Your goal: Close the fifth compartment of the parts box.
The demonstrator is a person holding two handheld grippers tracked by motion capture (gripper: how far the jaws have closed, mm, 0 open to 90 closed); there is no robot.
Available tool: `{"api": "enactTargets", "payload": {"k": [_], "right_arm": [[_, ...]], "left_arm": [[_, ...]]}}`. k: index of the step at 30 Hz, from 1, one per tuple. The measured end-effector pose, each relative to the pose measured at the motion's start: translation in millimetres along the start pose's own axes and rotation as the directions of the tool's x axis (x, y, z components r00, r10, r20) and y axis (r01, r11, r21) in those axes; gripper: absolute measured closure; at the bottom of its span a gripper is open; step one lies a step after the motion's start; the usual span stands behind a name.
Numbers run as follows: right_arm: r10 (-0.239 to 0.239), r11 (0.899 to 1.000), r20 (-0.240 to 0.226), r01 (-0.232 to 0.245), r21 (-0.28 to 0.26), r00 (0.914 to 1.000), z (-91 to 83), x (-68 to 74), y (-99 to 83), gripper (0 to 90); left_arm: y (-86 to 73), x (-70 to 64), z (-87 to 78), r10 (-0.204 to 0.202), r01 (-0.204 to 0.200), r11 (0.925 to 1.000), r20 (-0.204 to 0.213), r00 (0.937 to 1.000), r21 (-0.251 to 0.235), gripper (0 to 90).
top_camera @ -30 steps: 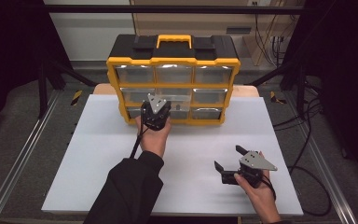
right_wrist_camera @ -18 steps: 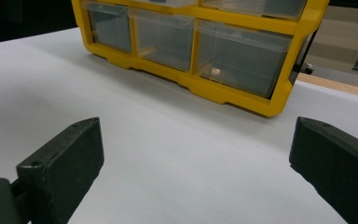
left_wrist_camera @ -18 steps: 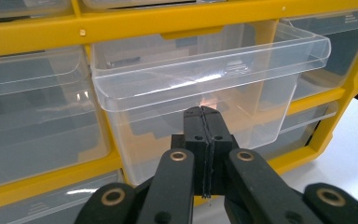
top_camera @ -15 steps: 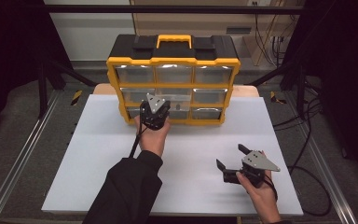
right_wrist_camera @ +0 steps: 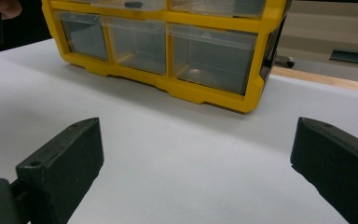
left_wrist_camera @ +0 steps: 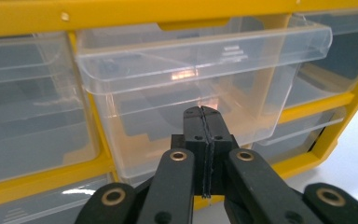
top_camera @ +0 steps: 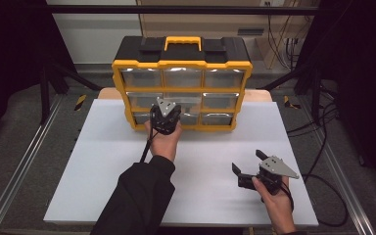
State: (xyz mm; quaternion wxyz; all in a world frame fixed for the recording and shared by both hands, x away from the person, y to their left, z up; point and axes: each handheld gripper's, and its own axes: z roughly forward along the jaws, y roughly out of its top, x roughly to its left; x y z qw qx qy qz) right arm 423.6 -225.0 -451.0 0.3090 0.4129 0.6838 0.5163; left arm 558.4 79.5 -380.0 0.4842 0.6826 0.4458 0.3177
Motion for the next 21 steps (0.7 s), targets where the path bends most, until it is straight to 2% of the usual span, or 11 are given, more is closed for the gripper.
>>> {"api": "enactTargets", "payload": {"k": [3,5,8,10,15,17,19,21], "right_arm": [[0.000,1.000,0.008,0.000,0.013,1.0000,1.7,0.1,-1.2,3.1],[-0.008,1.000,0.015,0.008,0.026,0.9999,3.4,0.0,-2.2,3.1],[-0.008,0.999,0.020,0.007,0.038,0.9998,3.6,-0.3,-3.3,3.1],[-0.007,0.999,0.021,0.006,0.042,0.9998,2.5,-0.6,-4.0,3.1],[0.008,0.999,0.028,-0.008,0.032,0.9996,1.0,-4.0,-3.2,3.0],[0.015,0.999,0.028,-0.016,0.036,0.9995,2.1,-3.8,-3.5,3.3],[0.009,0.999,0.022,-0.009,0.041,0.9997,2.3,-2.2,-3.7,3.2],[-0.003,0.999,0.012,0.003,0.043,0.9999,2.2,-0.8,-3.9,3.0]], "left_arm": [[1.5,1.6,-2.0,-0.011,0.011,0.9999,0.013,0.9998,0.005,89.6],[1.9,2.9,-2.7,-0.002,0.002,1.0000,-0.009,1.0000,0.007,89.6],[2.2,4.9,-2.3,-0.030,0.030,0.9995,-0.019,0.9994,0.007,89.6],[3.2,4.1,-2.2,-0.049,0.049,0.9988,-0.012,0.9987,0.006,89.7],[8.5,5.7,-1.7,-0.052,0.052,0.9986,-0.001,0.9987,-0.014,89.6],[6.4,7.8,-0.3,-0.077,0.077,0.9970,0.005,0.9970,-0.012,89.7],[5.0,10.4,-1.0,-0.118,0.119,0.9925,0.012,0.9929,-0.031,89.7],[5.4,12.8,-1.2,-0.115,0.115,0.9926,0.010,0.9933,-0.037,89.7]]}}
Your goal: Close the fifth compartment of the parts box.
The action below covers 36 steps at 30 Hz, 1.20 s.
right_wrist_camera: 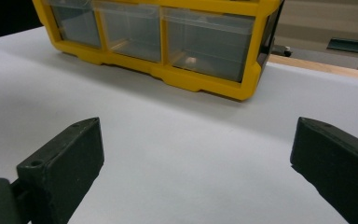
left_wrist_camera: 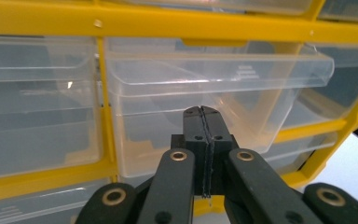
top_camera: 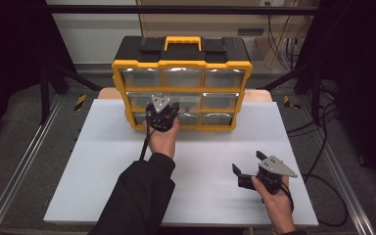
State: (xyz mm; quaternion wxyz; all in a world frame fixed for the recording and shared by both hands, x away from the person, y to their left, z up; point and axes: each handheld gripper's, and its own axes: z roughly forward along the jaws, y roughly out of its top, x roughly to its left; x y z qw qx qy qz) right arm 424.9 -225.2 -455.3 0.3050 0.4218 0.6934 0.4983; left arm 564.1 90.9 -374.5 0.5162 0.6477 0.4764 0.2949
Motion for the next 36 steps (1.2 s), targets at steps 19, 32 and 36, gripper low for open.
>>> {"api": "enactTargets", "payload": {"k": [19,32,36], "right_arm": [[0.043,0.999,-0.010,-0.043,-0.006,0.9990,8.2,-2.4,1.9,3.6],[0.025,1.000,-0.017,-0.025,0.005,0.9995,11.5,2.5,1.5,3.8],[0.038,0.999,-0.018,-0.038,0.013,0.9991,11.9,2.9,2.0,4.3]], "left_arm": [[-0.4,0.7,0.2,0.070,-0.070,0.9973,-0.016,0.9974,0.022,89.7],[-1.4,-3.4,12.3,0.080,-0.079,0.9964,-0.044,0.9958,0.032,89.7],[-0.6,-4.6,14.5,0.084,-0.082,0.9956,-0.043,0.9955,0.046,89.7]]}}
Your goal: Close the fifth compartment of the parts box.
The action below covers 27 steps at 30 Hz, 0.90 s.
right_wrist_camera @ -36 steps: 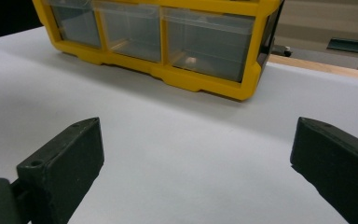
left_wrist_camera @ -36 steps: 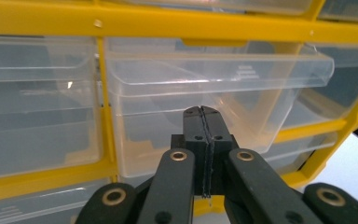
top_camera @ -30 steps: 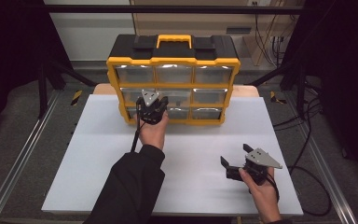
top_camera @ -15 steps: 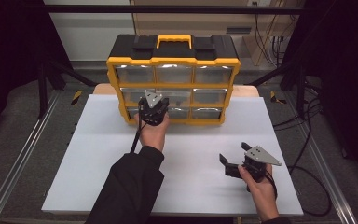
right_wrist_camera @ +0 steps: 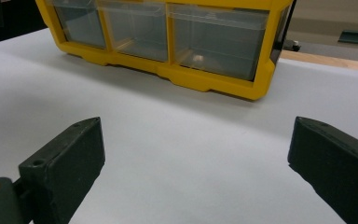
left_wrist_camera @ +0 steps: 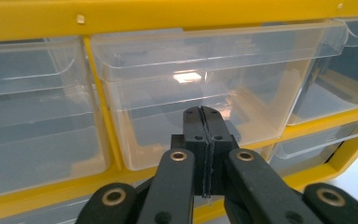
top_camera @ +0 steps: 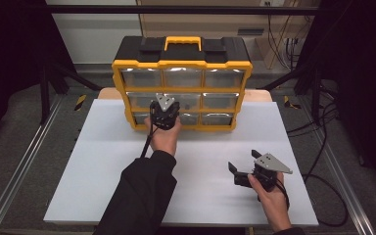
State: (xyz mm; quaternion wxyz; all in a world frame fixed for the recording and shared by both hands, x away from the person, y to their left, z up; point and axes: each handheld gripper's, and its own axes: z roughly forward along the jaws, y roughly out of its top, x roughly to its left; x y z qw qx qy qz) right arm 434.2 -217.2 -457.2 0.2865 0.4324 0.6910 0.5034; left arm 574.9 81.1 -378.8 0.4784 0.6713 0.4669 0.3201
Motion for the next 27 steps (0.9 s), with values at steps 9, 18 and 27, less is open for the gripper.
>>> {"api": "enactTargets", "payload": {"k": [9,18,27], "right_arm": [[0.005,1.000,-0.009,-0.005,0.002,0.9999,0.8,-0.6,-0.1,4.4],[0.024,1.000,-0.017,-0.023,0.013,0.9996,2.2,-0.5,0.3,4.8],[0.024,1.000,-0.032,-0.023,0.020,0.9992,3.2,-0.4,0.9,5.1]], "left_arm": [[3.1,-0.8,3.8,-0.003,0.003,1.0000,-0.005,1.0000,-0.007,89.7],[2.3,-0.3,9.1,0.002,-0.002,1.0000,-0.013,0.9999,0.000,89.6],[2.4,-1.8,12.7,0.000,0.000,1.0000,-0.009,1.0000,0.007,89.6]]}}
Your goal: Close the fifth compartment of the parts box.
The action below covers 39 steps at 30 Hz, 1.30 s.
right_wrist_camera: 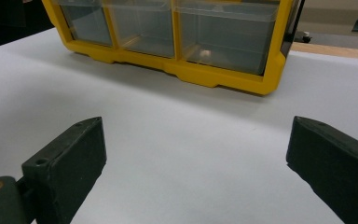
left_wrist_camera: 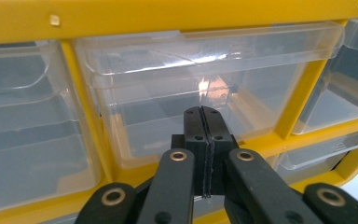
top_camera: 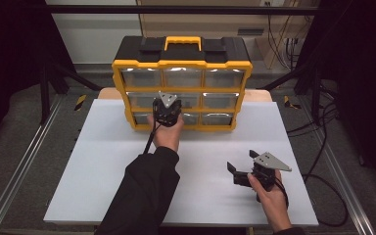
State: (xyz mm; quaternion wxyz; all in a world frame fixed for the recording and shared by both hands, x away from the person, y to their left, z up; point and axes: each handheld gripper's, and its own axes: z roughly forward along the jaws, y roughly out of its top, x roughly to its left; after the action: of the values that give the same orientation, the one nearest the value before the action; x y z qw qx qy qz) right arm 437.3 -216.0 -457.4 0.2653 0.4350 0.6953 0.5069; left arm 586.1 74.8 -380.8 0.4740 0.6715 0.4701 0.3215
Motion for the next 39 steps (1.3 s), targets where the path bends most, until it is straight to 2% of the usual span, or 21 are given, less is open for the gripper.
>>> {"api": "enactTargets", "payload": {"k": [8,13,21,30,34,39], "right_arm": [[0.019,1.000,0.015,-0.018,-0.009,0.9997,-1.3,-4.8,0.6,5.3],[0.009,1.000,0.015,-0.009,-0.010,0.9998,-1.3,-3.7,0.6,5.4],[0.010,1.000,0.020,-0.010,-0.007,0.9997,-0.3,-4.1,0.1,5.6],[0.004,1.000,0.018,-0.003,-0.003,0.9998,0.3,-3.5,-0.2,5.2],[0.000,1.000,0.018,0.000,0.003,0.9998,1.3,-2.7,-0.5,4.8],[0.004,1.000,0.015,-0.004,0.001,0.9999,0.6,-3.8,-0.7,4.8]], "left_arm": [[0.2,-2.1,1.5,0.006,-0.006,1.0000,-0.001,1.0000,0.006,89.6],[-1.2,-3.3,2.9,0.033,-0.033,0.9994,0.001,0.9995,0.010,89.6],[-2.3,-3.8,3.8,0.041,-0.041,0.9991,0.005,0.9992,0.008,89.6],[-2.4,-2.0,3.0,0.041,-0.041,0.9990,0.005,0.9991,0.013,89.7],[-2.9,-1.7,2.9,0.014,-0.014,0.9998,0.008,0.9999,0.011,89.8],[-0.9,-3.2,-0.9,0.026,-0.027,0.9996,0.013,0.9996,0.004,89.8]]}}
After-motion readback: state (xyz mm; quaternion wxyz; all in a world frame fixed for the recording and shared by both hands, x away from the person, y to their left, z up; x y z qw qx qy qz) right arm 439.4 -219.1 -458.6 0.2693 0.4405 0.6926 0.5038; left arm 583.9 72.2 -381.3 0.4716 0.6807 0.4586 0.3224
